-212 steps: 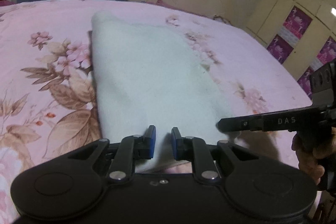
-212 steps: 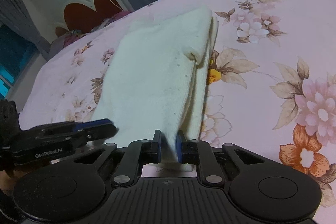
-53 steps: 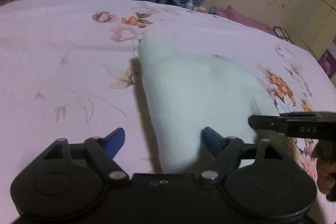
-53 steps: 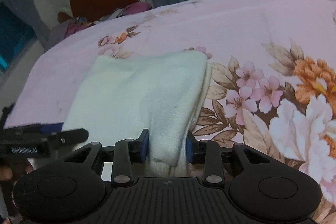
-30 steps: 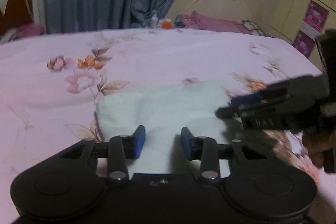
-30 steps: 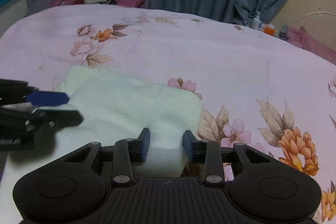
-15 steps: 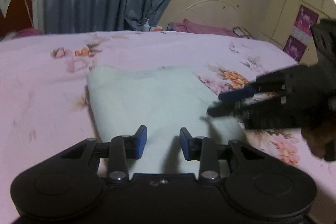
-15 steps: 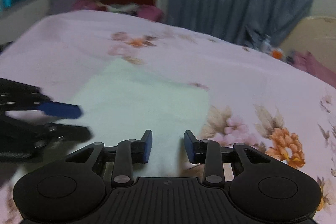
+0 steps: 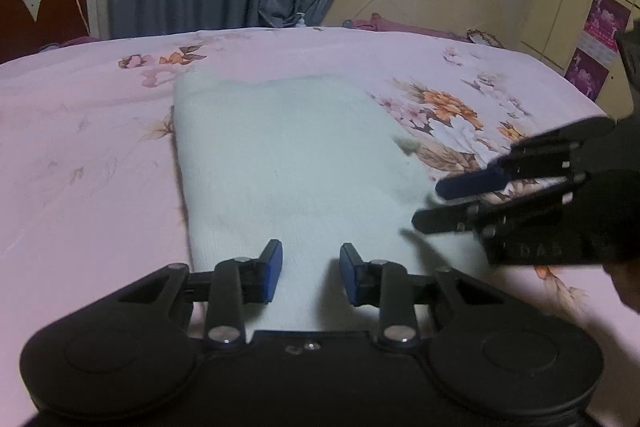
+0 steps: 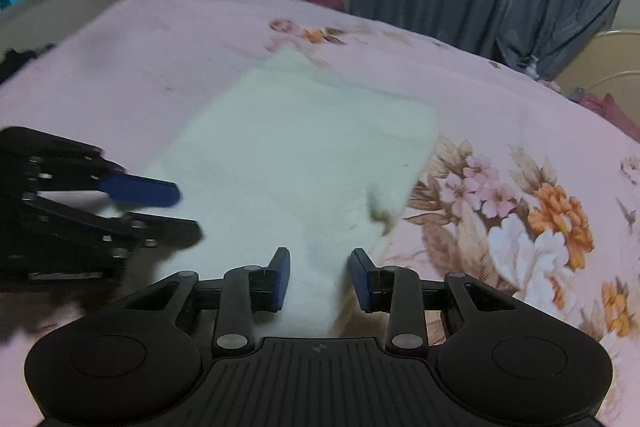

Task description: Fold small clothes

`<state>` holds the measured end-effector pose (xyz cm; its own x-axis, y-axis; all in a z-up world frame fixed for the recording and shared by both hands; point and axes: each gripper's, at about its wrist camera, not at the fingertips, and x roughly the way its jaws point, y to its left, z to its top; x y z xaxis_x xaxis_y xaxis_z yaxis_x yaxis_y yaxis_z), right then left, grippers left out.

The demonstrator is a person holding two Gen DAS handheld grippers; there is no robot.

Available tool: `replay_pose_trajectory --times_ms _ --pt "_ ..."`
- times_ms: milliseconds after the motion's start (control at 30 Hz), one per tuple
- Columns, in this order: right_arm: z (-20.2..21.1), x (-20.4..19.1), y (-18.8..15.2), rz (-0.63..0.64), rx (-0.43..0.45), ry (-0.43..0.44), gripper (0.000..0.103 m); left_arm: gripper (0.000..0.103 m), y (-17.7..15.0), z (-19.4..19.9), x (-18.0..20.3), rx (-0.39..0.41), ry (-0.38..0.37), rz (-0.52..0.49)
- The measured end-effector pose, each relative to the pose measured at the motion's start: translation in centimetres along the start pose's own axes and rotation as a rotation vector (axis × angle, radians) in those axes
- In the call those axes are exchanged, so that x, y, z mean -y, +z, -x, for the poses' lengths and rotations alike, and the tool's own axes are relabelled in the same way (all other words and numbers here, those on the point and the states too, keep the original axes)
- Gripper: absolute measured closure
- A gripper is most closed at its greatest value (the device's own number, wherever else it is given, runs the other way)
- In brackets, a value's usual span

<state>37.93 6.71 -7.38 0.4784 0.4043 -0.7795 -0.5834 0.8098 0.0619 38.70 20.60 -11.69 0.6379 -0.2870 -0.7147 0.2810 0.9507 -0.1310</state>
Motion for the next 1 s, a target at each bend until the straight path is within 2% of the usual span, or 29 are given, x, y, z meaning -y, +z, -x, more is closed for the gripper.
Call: replay_pose_trajectory --times_ms 100,167,333,700,800,1000 --pt "0.0 -0.9 -1.2 -0.008 -0.033 0.014 0.069 0.073 -1.1 0.6 0.7 -0.016 0.006 0.006" --pt "-0.3 -0.9 -2.3 -0.008 -0.054 -0.007 0.069 0.074 -2.0 0.8 1.3 -0.027 0.018 0.000" --pt "0.3 -0.1 -4.3 -0.098 -0.046 0.007 0.069 0.074 -3.2 1.5 2.2 -0.025 0.056 0.029" --pt "0.9 -0.2 -5.3 -0.140 -0.025 0.004 0.069 0.073 -4.3 2.5 3.9 -0.018 0.115 0.037" --pt "2.4 -0.3 -5.3 -0.156 -0.014 0.003 0.069 0.071 -4.6 3.6 4.4 -0.008 0.133 0.049" --pt "6.9 0.0 -7.7 -0.201 0.044 0.017 0.069 0.062 -5.8 5.8 6.2 0.007 0.173 0.079"
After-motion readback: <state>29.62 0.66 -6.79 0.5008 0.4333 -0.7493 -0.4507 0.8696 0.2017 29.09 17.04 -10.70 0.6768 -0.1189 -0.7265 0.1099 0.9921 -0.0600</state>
